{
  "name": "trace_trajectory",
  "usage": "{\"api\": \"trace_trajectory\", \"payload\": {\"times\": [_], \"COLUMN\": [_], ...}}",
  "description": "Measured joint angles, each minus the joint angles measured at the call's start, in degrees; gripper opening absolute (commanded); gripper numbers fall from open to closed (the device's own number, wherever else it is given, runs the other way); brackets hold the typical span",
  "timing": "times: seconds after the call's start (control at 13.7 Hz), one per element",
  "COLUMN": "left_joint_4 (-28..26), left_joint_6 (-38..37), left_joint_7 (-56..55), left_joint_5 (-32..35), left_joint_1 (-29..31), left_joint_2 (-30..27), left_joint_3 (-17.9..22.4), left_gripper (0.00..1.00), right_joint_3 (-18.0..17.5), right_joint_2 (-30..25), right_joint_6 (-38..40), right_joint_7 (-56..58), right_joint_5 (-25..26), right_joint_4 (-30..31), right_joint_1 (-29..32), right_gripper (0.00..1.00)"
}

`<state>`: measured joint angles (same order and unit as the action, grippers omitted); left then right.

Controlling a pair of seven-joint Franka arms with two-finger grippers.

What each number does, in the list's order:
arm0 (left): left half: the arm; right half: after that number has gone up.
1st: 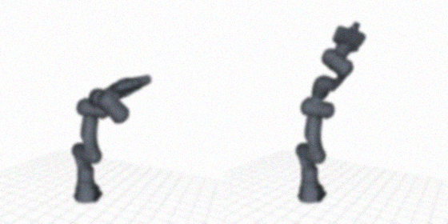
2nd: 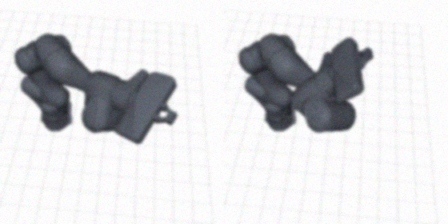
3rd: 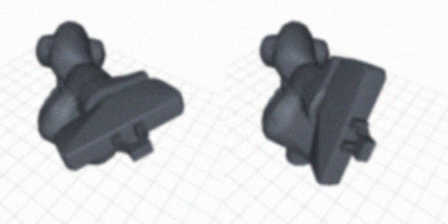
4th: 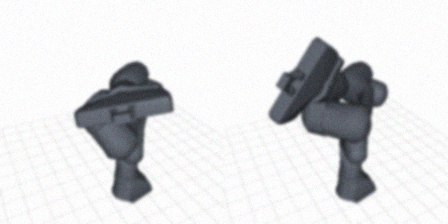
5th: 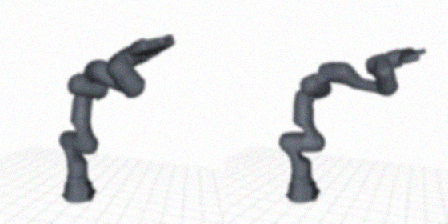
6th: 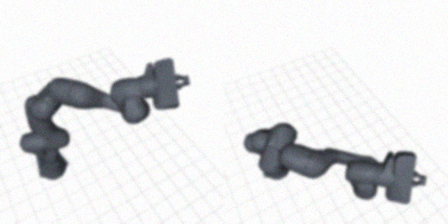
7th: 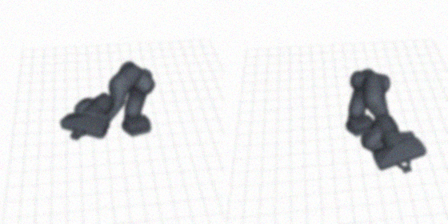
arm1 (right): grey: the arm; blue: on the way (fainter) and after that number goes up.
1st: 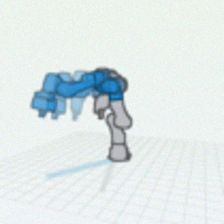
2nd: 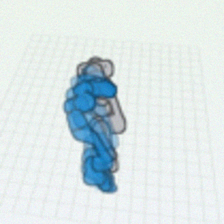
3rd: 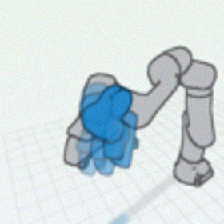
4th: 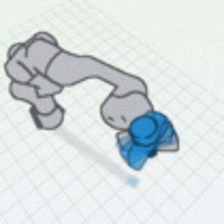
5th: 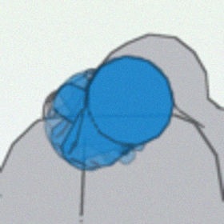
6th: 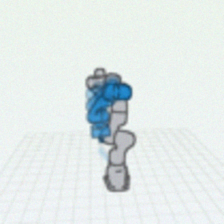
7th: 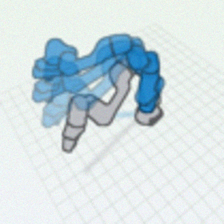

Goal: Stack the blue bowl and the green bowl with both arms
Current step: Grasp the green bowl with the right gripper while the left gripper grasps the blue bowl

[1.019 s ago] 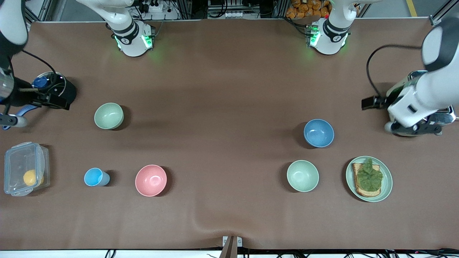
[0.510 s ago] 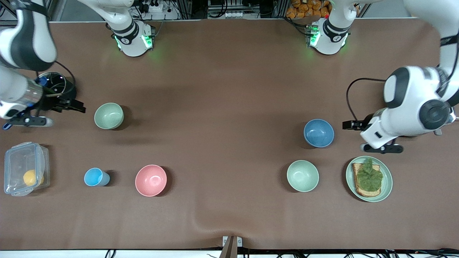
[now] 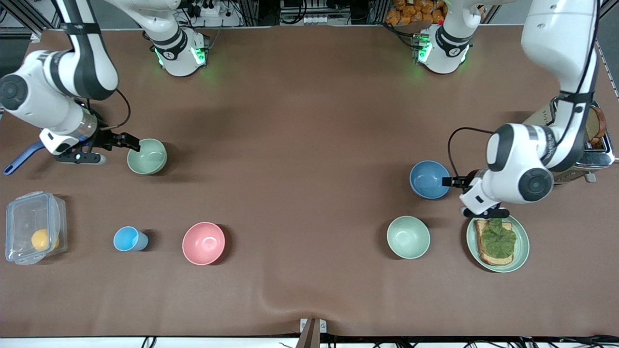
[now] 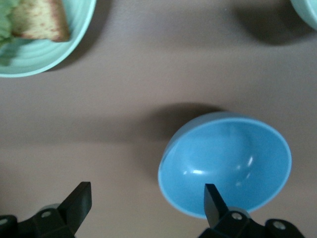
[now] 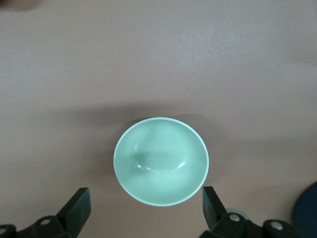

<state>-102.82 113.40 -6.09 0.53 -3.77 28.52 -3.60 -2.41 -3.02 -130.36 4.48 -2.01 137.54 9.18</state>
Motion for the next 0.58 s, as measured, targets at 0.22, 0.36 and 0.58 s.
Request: {"api": "trace_trajectory", "payload": {"times": [0.22, 0.36, 0.58], "left_joint_4": [-0.01, -0.01, -0.01], "left_joint_6": [2.24, 2.96, 3.48], "left_joint_7": [-1.71, -1.79, -1.79], "left_joint_5": [0.00, 0.00, 0.00], "left_joint_1": [-1.26, -1.32, -1.27], "left_joint_2": [2.52, 3.91, 5.92], "left_joint_3": [-0.03, 0.00, 0.07], "left_gripper": [1.00, 1.00, 0.87], "right_joint_3": [0.08, 0.21, 0.33], "right_joint_2": [1.66, 3.78, 7.85], "right_joint_6": [-6.53, -8.89, -13.21], "right_joint_7": [0.00, 0.35, 5.51], "right_joint_5": [0.00, 0.00, 0.00], "right_joint_4": [3.13, 3.45, 3.55], "right_joint_1": [0.04, 0.77, 4.87], "right_gripper": [0.93, 0.93, 0.90]}}
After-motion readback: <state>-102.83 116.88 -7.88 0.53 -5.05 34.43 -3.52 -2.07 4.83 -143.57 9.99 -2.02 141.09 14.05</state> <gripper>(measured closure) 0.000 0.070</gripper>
